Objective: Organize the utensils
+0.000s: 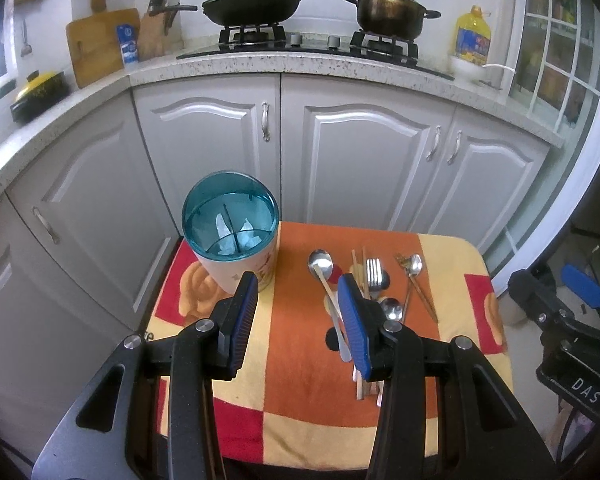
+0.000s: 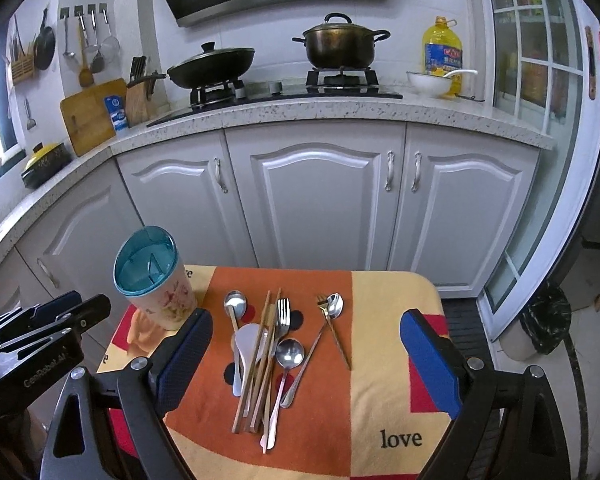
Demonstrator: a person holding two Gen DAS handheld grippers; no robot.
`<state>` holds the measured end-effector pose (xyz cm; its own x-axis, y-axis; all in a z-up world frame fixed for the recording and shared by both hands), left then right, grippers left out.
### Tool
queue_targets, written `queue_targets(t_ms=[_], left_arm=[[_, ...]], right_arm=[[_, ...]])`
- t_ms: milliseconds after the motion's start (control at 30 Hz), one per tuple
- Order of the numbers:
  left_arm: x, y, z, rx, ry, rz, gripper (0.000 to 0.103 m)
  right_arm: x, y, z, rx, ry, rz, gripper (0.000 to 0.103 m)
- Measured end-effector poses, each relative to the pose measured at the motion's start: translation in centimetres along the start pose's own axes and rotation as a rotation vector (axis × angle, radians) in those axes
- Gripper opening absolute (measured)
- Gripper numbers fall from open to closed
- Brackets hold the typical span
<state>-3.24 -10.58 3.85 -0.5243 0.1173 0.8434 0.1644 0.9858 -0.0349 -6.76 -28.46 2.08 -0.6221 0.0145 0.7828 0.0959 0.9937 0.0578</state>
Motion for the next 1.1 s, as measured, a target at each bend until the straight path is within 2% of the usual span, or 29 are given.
queue_targets(t_ms=[333, 767, 1100], left_arm=[[0.27, -0.11, -0.07, 0.001, -0.013, -0.013, 0.041], [0.67, -0.27, -0.22, -0.004, -0.024, 0.013, 0.041], [0.17, -0.31, 0.02, 0.004, 0.005, 0.017, 0.041]], right_arm=[[0.06, 0.22, -0.33, -0.001, 0.007, 0.007, 0.094], [-0.37, 0.40, -0.39, 0.004, 0.024, -0.005, 0.094], [-0.44, 0.75, -0.24, 0.007, 0.024, -0.009, 0.094]])
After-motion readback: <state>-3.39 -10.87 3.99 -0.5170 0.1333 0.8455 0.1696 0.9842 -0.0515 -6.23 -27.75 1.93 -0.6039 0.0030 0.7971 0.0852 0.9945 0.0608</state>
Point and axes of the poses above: each gripper's, at about its wrist camera, not at the fingertips, and x roughly against the way its jaws point, y to its left, z to its underside, the point moved 8 cm from there along -x, roughly the way its jaws point, and after that the axes turned 13 degrees about y, right-handed, at the moved point
